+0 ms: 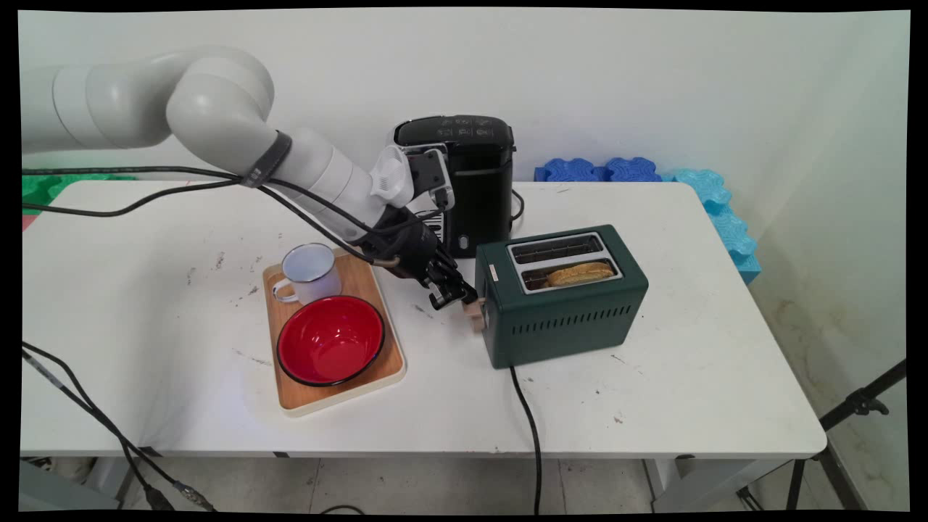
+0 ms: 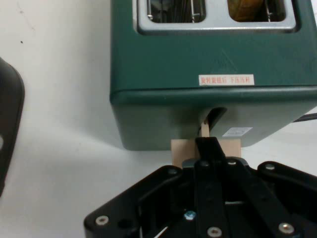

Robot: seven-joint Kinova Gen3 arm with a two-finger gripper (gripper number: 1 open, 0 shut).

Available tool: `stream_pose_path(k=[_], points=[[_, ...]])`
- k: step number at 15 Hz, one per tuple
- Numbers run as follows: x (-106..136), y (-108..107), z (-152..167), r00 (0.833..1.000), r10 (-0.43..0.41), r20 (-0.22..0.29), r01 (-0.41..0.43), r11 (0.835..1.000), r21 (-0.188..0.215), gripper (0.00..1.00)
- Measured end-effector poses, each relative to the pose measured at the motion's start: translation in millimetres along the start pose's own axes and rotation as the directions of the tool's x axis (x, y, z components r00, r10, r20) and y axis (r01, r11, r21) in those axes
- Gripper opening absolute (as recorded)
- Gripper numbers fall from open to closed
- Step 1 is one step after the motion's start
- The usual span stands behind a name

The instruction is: Press the toaster switch

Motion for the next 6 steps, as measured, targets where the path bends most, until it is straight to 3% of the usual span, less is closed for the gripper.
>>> stream_pose_path(k=[6], points=[[-6.3, -2.5, 7.4, 1.0, -0.021, -0.001, 0.021, 1.0, -0.003, 0.0]])
